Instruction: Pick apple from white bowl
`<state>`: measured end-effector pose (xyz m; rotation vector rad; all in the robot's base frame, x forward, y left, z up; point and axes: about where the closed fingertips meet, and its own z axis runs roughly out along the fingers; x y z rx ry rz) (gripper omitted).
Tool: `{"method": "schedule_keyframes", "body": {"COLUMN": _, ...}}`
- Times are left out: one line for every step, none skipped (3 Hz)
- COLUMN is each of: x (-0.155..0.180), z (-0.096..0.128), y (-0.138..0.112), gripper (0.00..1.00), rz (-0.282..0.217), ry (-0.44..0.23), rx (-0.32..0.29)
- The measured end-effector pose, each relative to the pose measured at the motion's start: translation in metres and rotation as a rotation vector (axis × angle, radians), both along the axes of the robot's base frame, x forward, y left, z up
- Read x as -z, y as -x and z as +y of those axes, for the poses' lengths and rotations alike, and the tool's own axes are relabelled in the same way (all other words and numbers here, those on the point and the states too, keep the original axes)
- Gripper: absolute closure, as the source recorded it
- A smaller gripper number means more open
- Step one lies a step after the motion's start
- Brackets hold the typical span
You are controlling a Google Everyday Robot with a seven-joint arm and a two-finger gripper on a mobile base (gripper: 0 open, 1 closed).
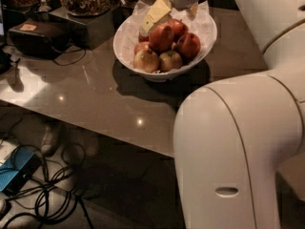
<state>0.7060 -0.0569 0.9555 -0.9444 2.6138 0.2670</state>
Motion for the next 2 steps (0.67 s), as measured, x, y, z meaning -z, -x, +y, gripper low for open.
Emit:
{"method": "schedule_keyframes", "body": {"x": 0.0067, "z": 0.0004, "y": -0.0028, "gripper": 0.0, "rz": 0.019, "ry": 0.004, "rx": 0.015}}
{"method": "schedule_keyframes", "body": {"x": 0.0132, "z": 0.0016, "y": -0.0045, "gripper": 0.01, "rz": 0.04, "ry": 0.007, "rx": 0.025}}
